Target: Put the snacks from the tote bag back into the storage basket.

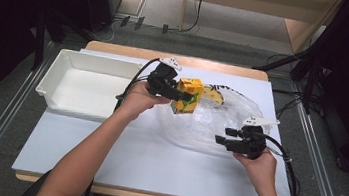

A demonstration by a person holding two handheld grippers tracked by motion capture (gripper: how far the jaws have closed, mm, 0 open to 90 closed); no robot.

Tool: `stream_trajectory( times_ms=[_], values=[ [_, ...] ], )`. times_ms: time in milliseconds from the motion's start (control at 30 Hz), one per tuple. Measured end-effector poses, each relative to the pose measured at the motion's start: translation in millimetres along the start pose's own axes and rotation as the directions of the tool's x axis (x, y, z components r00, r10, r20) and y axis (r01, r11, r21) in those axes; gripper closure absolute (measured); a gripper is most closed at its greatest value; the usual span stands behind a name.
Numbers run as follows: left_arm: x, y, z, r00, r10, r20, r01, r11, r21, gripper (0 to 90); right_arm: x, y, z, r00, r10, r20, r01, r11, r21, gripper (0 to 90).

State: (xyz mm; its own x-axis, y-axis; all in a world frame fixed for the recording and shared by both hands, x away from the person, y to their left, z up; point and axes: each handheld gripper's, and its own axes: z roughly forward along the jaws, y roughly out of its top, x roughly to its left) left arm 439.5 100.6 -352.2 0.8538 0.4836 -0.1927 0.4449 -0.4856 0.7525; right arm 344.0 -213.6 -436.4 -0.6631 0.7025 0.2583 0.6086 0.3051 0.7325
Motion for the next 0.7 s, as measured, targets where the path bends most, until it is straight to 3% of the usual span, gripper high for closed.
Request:
stream_trajectory(
  times_ms=[300, 433, 700],
  values=[
    [5.5, -1.6, -8.6, 0.9999, -0.010, -0.008, 0.010, 1.0000, -0.002, 52.1, 0.9, -0.9, 0.3, 1.0000, -0.009, 0.003, 0.009, 1.000, 0.007, 42.7],
    [9.2, -2.5, -12.2, 0.9993, -0.034, 0.013, 0.034, 0.9994, 0.000, 52.1, 1.2, -0.9, -0.8, 1.0000, -0.003, -0.009, 0.003, 1.000, 0.001, 42.5],
    [13.1, -4.9, -21.9, 0.9994, -0.033, -0.014, 0.033, 0.9994, -0.013, 52.1, 1.1, -0.6, -1.0, 1.0000, -0.002, -0.004, 0.002, 1.000, -0.001, 42.1]
  ],
)
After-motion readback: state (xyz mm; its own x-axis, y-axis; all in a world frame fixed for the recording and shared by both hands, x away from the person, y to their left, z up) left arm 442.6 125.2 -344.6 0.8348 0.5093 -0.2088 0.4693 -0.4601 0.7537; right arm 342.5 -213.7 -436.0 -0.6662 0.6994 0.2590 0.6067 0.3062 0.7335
